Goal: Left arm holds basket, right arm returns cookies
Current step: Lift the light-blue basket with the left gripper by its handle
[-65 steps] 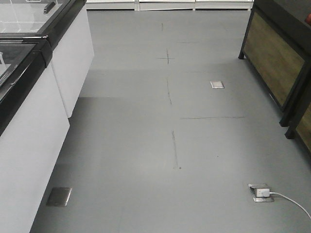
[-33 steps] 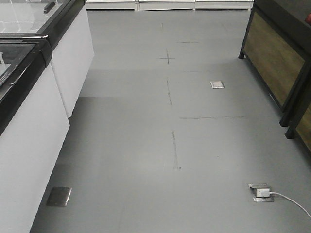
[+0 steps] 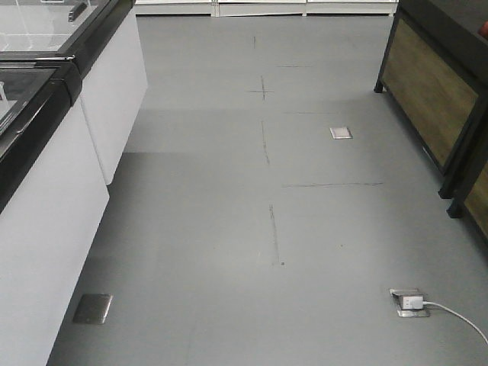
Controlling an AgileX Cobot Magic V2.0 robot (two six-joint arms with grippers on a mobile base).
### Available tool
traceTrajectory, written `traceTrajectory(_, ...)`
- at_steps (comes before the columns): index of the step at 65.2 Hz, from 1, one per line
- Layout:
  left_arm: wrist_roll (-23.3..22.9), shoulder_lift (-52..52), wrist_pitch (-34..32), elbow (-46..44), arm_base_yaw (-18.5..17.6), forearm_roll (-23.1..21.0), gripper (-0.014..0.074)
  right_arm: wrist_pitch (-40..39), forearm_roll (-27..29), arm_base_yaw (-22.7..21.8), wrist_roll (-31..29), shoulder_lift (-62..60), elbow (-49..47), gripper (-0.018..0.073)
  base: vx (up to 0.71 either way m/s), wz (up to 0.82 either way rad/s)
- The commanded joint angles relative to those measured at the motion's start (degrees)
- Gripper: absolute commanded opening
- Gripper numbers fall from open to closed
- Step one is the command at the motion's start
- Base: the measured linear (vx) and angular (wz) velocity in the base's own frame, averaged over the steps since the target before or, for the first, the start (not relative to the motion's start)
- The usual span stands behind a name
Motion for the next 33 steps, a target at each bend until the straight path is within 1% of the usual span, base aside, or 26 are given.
traceTrajectory(1,-0.6,-0.5,2.9,-2.4,-0.3,-3.8,0.0524,-4.1,-0.5,0.0,0.1,-0.6,-0.1,-0.0008,0.0,0.0)
traceTrajectory(10,-0.6,1.5,3.5,-2.4,-1.0,-3.8,0.0524,-4.1,-0.5,0.0,0.1,-0.6,-0.1,-0.0008,0.0,0.0)
traceTrajectory(21,-0.5,2.2,0.4,-2.4,-1.9,-3.8,0.0524,-4.1,-0.5,0.0,0.1,-0.6,-0.1,-0.0008,0.0,0.0)
traceTrajectory(33,-0.5,3.1,-0.4,-2.8,-3.1,-3.8,0.0523,-4.1,-0.5,0.0,0.1,-0.6,-0.1,-0.0008,0.0,0.0)
